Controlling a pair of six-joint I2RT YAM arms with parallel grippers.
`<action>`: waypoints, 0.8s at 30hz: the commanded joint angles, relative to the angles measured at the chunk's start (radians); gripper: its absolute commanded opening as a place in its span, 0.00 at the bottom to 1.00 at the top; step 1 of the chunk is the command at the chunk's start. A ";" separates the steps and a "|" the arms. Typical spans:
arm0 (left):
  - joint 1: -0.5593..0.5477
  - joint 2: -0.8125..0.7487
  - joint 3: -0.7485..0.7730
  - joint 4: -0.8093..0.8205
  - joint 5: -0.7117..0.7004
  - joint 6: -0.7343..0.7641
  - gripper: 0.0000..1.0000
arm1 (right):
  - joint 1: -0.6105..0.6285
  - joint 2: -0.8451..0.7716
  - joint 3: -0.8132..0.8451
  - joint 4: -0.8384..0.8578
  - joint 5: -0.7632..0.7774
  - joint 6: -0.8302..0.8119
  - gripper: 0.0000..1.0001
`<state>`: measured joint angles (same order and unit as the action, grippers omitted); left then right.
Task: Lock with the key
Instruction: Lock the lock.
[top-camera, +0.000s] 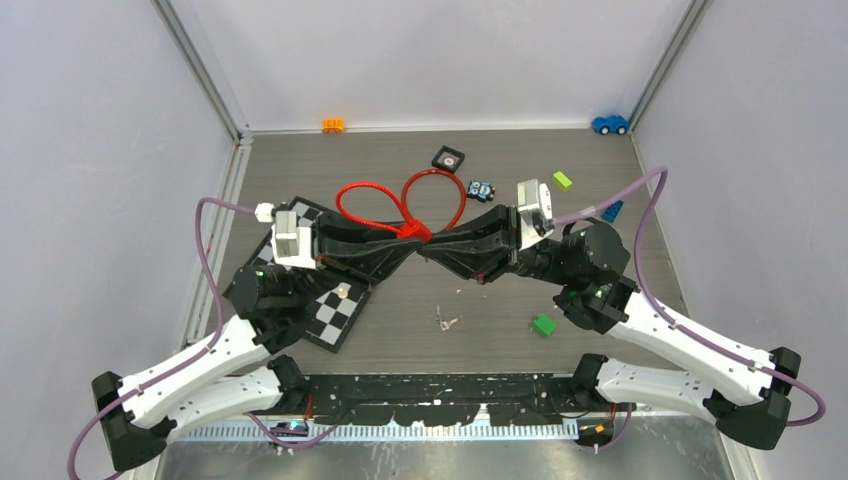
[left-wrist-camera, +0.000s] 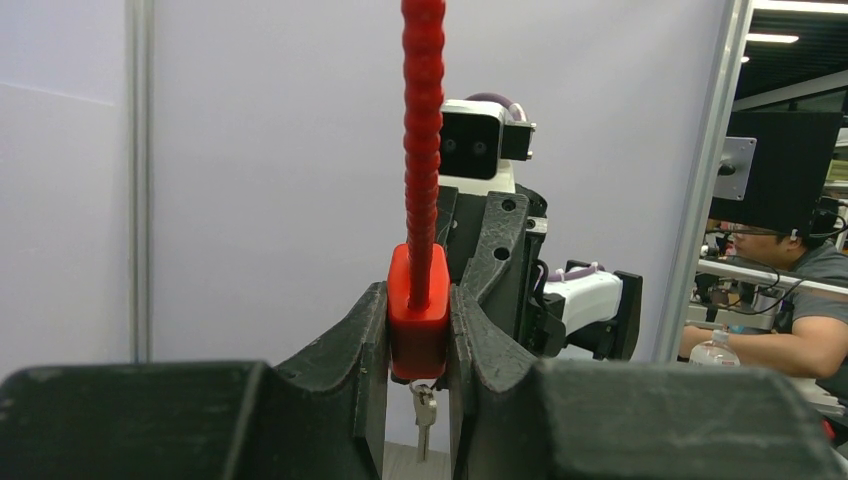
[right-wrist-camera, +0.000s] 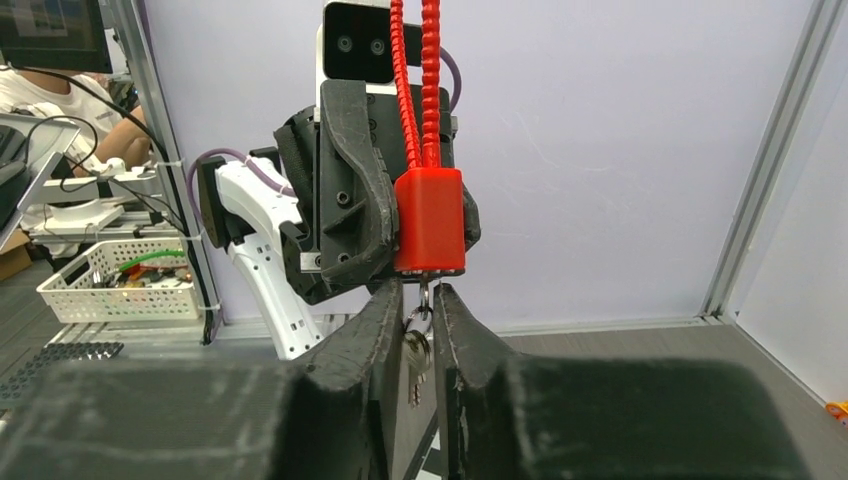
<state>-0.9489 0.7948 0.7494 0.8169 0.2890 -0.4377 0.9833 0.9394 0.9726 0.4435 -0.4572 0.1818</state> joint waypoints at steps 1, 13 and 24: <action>-0.001 -0.013 0.022 0.069 0.002 0.004 0.00 | -0.005 0.002 0.020 0.072 0.000 0.015 0.16; -0.001 -0.032 -0.012 0.149 -0.031 0.019 0.00 | -0.005 0.004 -0.046 0.057 -0.024 0.032 0.01; -0.001 -0.063 -0.024 0.142 -0.050 0.046 0.00 | -0.005 -0.063 -0.255 0.105 0.040 0.058 0.01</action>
<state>-0.9497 0.7811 0.6914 0.8021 0.2882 -0.4095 0.9752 0.8864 0.7845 0.6033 -0.4137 0.2279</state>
